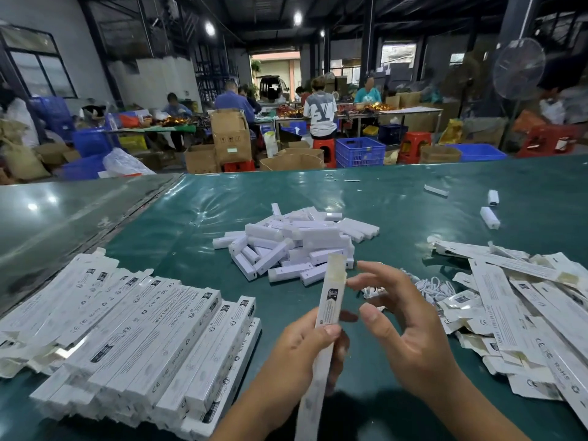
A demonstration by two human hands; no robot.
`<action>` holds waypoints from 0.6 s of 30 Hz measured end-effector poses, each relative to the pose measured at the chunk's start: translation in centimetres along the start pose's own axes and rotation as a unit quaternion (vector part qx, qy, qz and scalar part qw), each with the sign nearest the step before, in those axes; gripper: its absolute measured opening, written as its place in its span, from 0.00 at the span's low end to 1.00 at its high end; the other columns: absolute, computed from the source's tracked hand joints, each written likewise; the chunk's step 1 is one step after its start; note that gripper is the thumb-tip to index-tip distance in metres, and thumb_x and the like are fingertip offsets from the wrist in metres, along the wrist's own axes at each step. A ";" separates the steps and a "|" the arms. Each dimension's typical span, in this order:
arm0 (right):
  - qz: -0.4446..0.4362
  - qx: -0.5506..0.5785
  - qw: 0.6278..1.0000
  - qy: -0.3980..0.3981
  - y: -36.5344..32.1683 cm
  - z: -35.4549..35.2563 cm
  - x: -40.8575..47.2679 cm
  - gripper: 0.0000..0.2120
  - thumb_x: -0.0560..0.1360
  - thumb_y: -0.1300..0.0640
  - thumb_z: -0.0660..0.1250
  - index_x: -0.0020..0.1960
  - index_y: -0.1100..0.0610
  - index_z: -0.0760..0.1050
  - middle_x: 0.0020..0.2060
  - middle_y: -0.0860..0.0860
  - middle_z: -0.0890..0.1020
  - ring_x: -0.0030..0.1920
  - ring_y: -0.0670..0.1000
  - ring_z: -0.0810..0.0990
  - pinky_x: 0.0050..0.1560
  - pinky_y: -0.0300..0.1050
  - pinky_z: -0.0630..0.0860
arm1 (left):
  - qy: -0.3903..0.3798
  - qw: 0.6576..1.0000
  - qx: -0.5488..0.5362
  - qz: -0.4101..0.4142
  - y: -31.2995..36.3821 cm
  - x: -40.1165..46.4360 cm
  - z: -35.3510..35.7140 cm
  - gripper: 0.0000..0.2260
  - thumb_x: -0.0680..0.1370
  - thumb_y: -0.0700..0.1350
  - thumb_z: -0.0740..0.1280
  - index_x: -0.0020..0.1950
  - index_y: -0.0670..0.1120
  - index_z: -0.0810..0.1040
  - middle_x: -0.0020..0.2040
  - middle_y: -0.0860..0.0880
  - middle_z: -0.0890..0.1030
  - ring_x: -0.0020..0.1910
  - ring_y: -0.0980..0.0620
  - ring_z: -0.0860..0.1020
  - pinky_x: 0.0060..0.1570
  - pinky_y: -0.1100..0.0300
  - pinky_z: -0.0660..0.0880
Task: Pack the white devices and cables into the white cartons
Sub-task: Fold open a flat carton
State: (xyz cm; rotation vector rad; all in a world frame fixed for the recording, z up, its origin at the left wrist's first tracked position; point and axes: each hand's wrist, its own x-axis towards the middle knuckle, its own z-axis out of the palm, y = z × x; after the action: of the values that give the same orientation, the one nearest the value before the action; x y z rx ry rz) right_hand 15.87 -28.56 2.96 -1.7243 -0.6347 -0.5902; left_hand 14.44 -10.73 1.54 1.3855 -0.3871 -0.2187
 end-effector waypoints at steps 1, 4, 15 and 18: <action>-0.007 -0.012 1.000 0.000 0.0 0.0 0.0 0.17 0.78 0.50 0.64 0.66 0.52 0.76 0.57 0.45 0.82 0.58 0.52 0.81 0.53 0.37 0.76 | -0.002 1.000 -0.004 -0.002 0.0 0.0 0.1 0.11 0.75 0.56 0.68 0.53 0.52 0.82 0.36 0.49 0.75 0.28 0.51 0.71 0.29 0.60 0.70; -0.036 -0.051 0.998 -0.005 -0.1 0.0 0.2 0.13 0.79 0.50 0.64 0.61 0.51 0.80 0.57 0.45 0.80 0.56 0.52 0.81 0.51 0.37 0.76 | -0.013 0.999 0.030 0.012 0.1 -0.1 0.4 0.08 0.77 0.59 0.68 0.43 0.57 0.82 0.33 0.51 0.71 0.27 0.51 0.71 0.28 0.59 0.70; -0.018 -0.047 0.999 -0.021 -0.1 -0.4 0.4 0.11 0.79 0.49 0.64 0.60 0.46 0.80 0.51 0.45 0.80 0.48 0.51 0.81 0.43 0.39 0.76 | -0.028 0.997 0.075 0.019 0.1 -0.2 0.8 0.10 0.78 0.56 0.68 0.45 0.51 0.78 0.35 0.46 0.69 0.26 0.50 0.70 0.25 0.60 0.69; 0.034 0.034 0.999 0.020 -0.5 0.0 0.6 0.09 0.79 0.47 0.64 0.49 0.46 0.83 0.46 0.46 0.80 0.38 0.49 0.80 0.37 0.40 0.76 | -0.013 0.997 0.080 0.021 -0.2 -0.1 0.7 0.17 0.76 0.57 0.71 0.52 0.44 0.77 0.34 0.46 0.71 0.26 0.50 0.71 0.25 0.61 0.70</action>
State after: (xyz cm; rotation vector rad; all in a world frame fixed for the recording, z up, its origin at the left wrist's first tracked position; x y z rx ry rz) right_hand 16.03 -28.35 3.71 -1.6601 -0.5600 -0.5485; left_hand 14.13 -11.35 1.46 1.5314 -0.4619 -0.1748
